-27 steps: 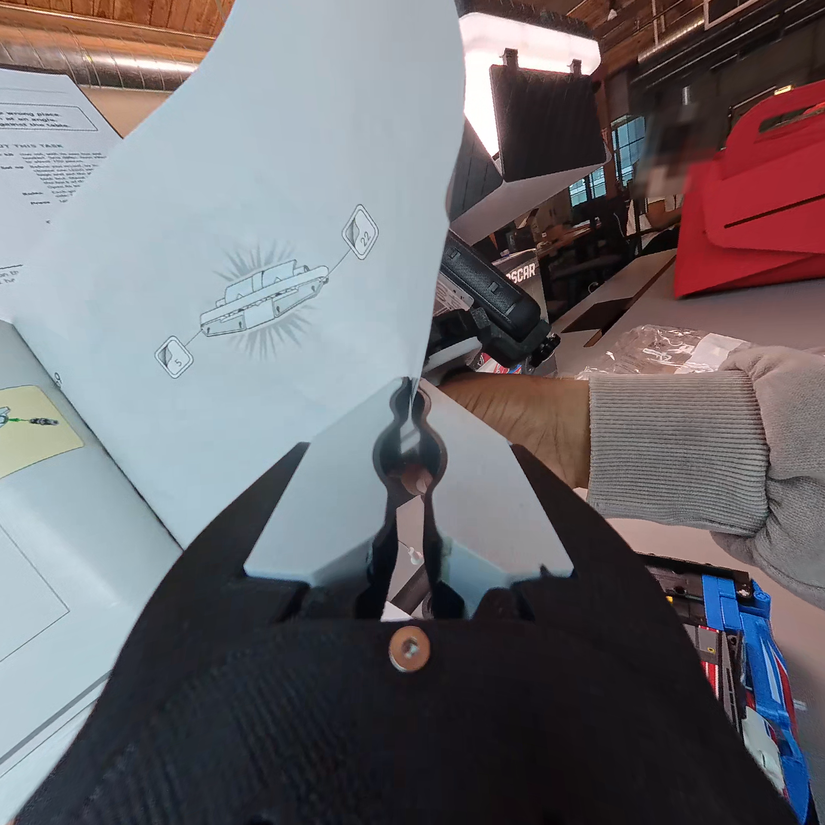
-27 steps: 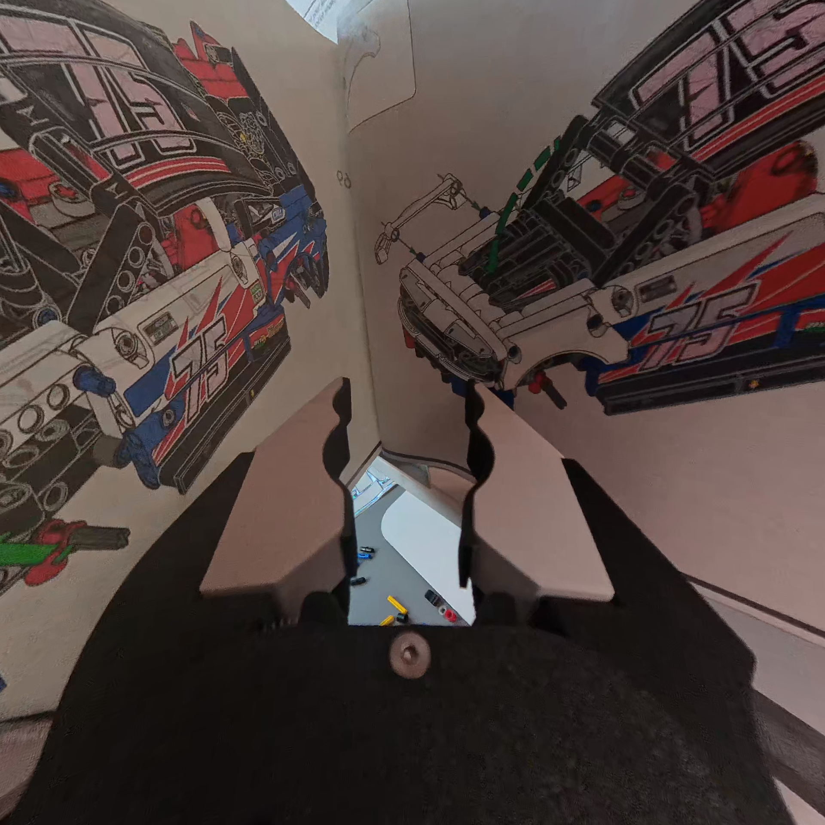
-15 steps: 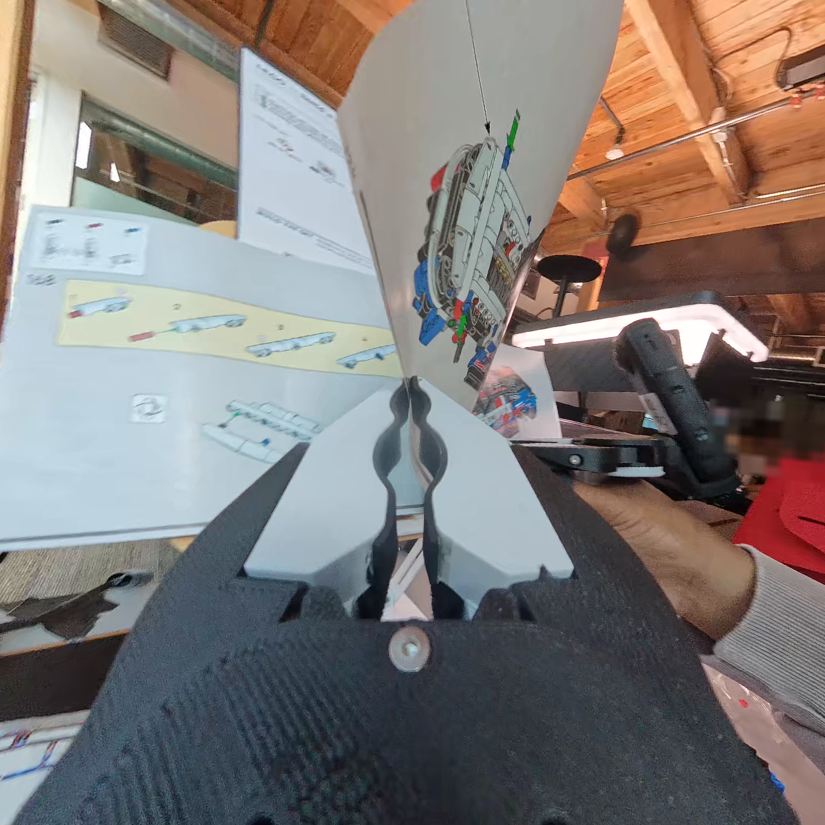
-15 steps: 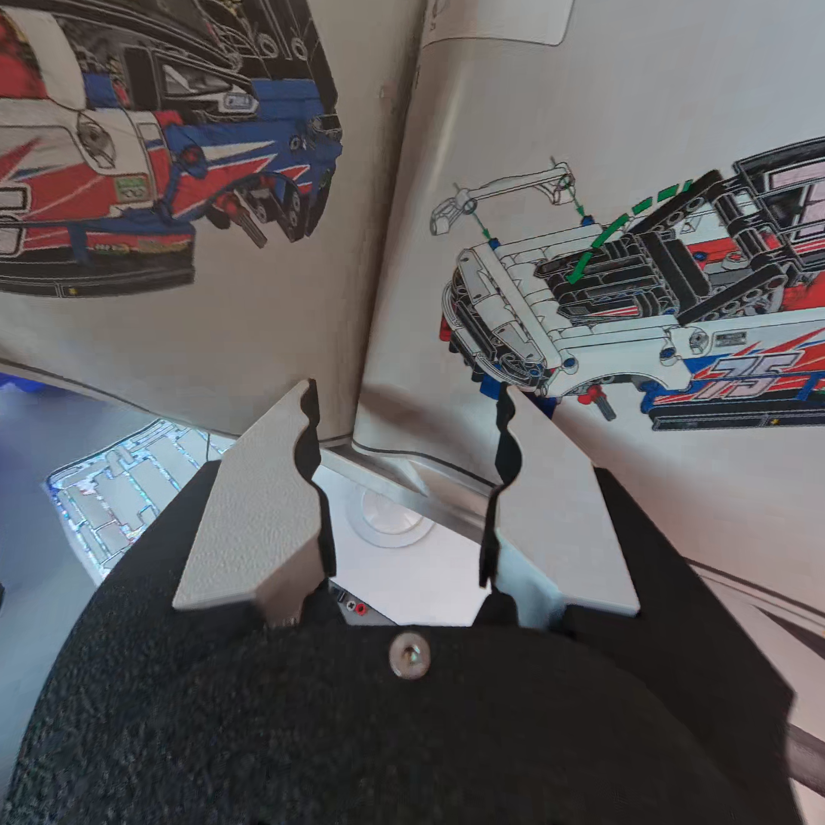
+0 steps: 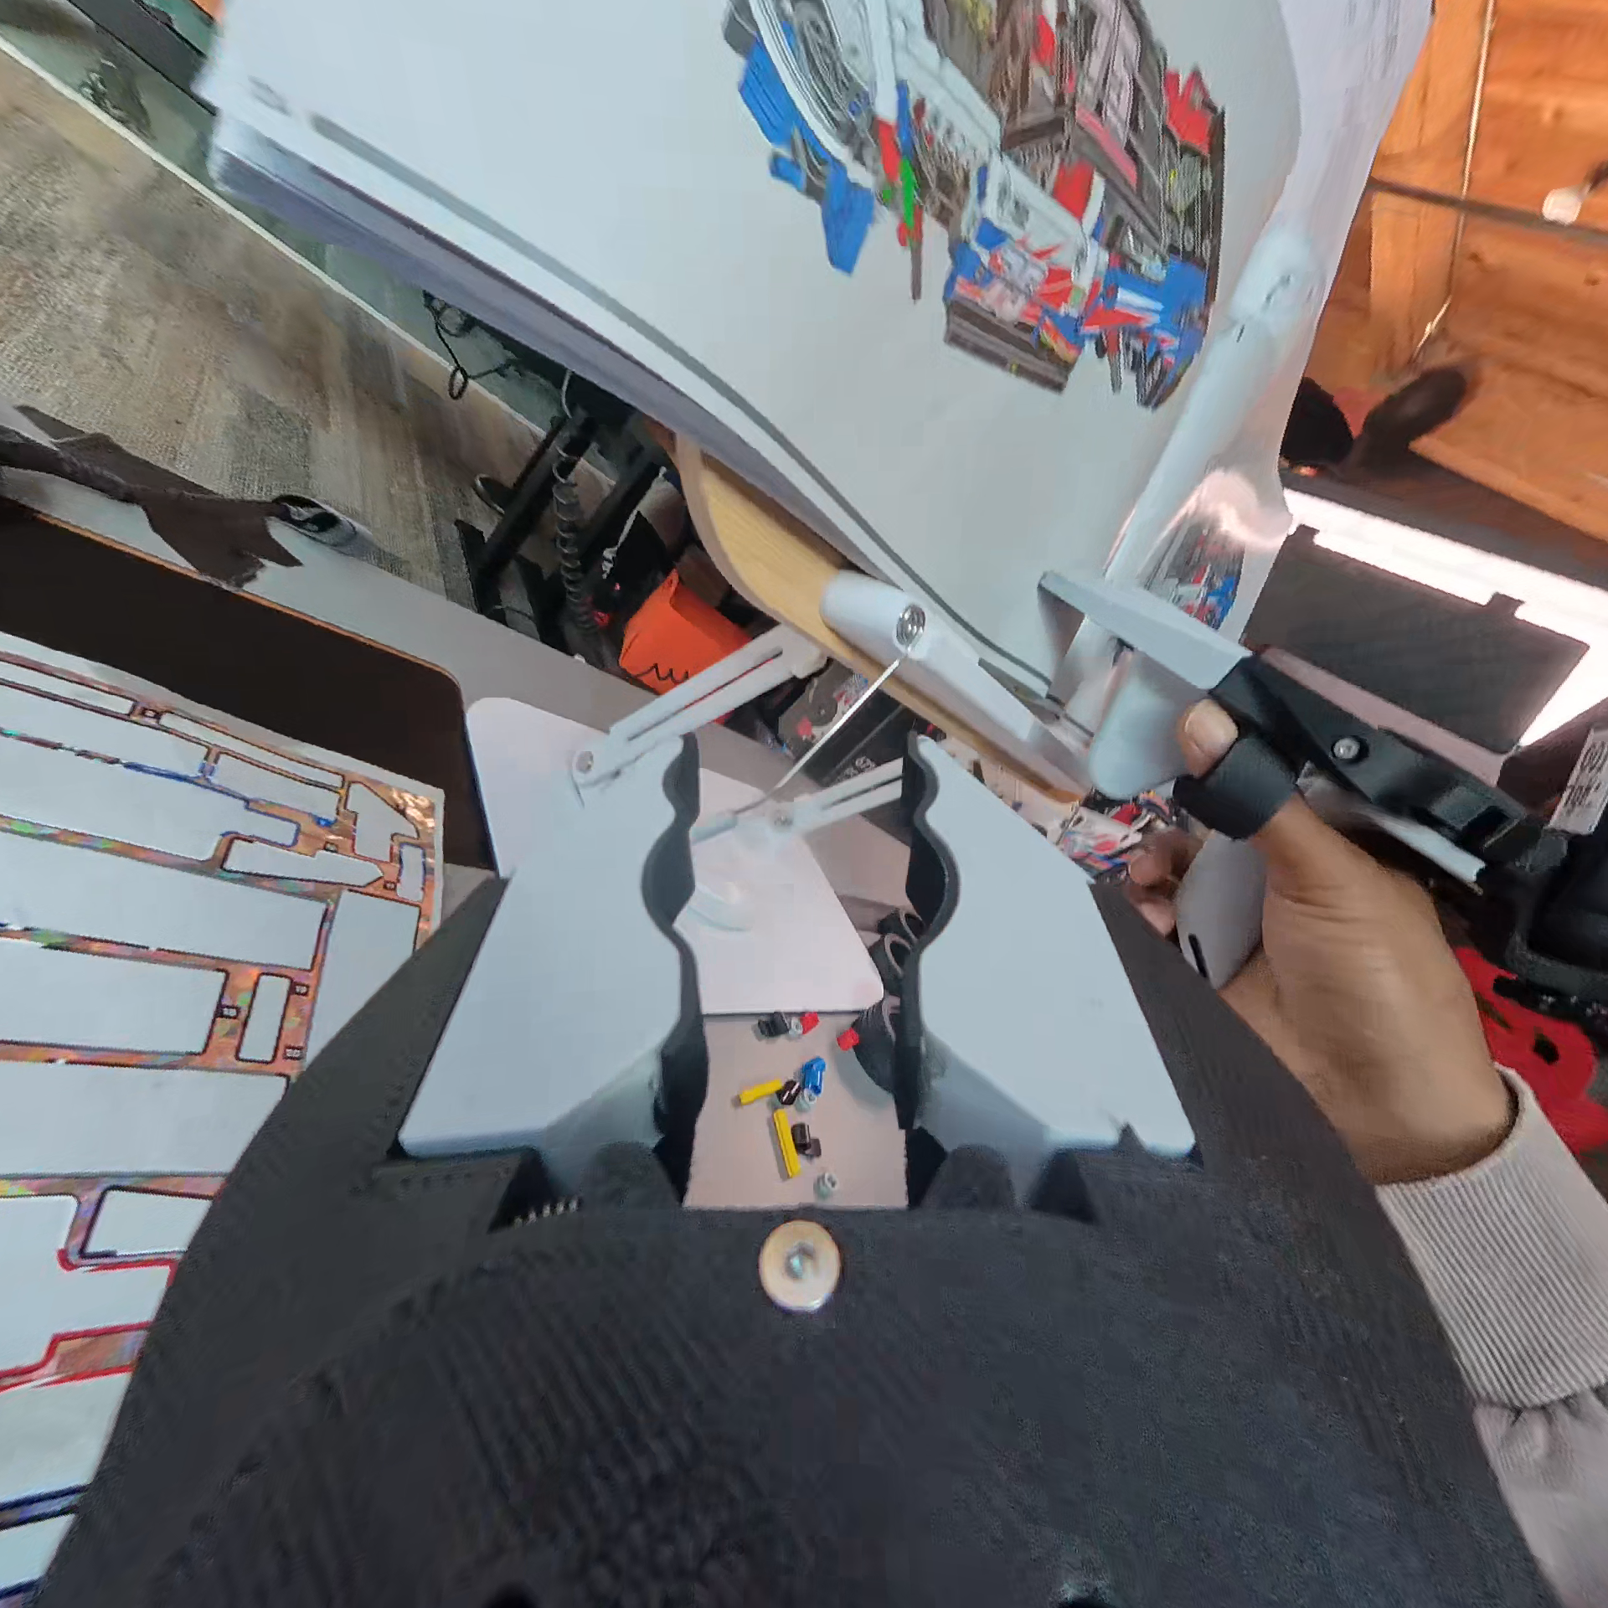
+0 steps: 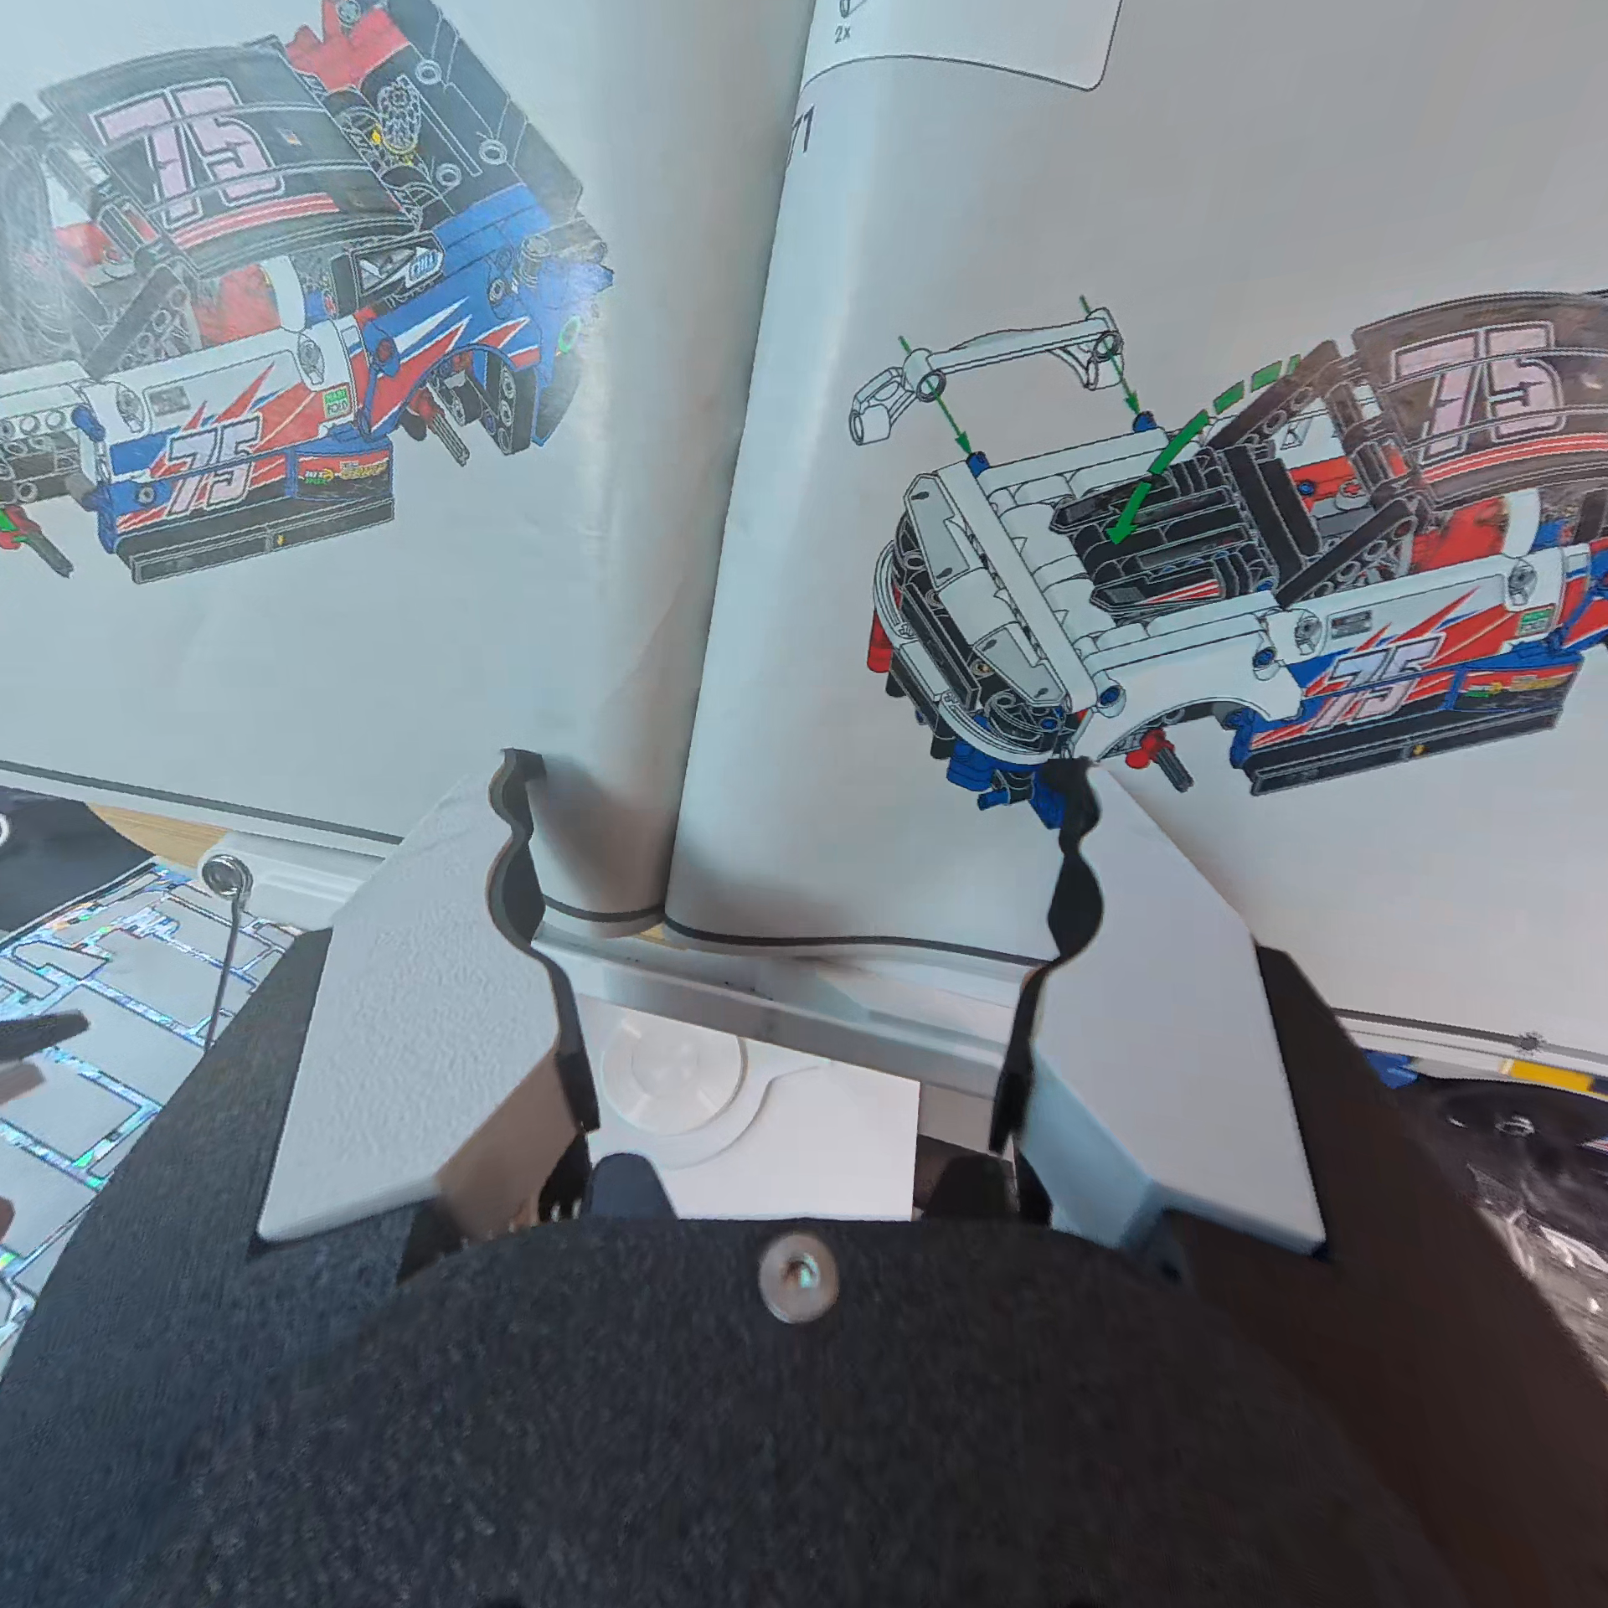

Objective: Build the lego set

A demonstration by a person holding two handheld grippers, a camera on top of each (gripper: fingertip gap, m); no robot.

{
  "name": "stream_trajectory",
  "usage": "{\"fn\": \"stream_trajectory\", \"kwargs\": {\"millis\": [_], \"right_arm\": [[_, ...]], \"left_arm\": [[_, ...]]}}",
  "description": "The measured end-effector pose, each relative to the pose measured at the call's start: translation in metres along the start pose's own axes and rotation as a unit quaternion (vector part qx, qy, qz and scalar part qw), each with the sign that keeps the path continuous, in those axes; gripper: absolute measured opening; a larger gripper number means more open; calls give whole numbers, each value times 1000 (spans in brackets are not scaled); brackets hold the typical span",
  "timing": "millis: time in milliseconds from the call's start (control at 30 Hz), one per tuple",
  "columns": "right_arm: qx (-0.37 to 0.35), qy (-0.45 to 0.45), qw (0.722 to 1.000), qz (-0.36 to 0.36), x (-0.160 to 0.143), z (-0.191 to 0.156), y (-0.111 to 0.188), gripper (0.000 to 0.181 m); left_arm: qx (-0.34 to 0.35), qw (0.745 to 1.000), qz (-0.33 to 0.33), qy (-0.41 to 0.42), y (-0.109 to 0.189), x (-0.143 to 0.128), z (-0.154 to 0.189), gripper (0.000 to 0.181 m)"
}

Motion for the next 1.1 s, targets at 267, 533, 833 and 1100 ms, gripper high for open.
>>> {"fn": "stream_trajectory", "kwargs": {"millis": [267,533,833,1100], "right_arm": [[-62,204,976,46,15,-12,10,118],[-61,305,946,96,16,-23,15,77],[-48,296,953,54,23,4,17,52],[17,278,960,10,22,-3,10,27]], "left_arm": [[28,996,-77,30,-26,-25,-7,50],[-2,992,-59,113,-24,-28,-17,45],[-60,977,-62,197,-24,-42,-23,39],[-118,949,23,293,-25,-35,-35,35]]}}
Point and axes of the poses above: each gripper's, where its closed fingertips meet, y back along the fingers, x out of its top, z = x × y across the jaws, the point moved 10 cm from there along y, back along the fingers, and after that the axes turned 3 degrees about y, right-handed, at the moved point
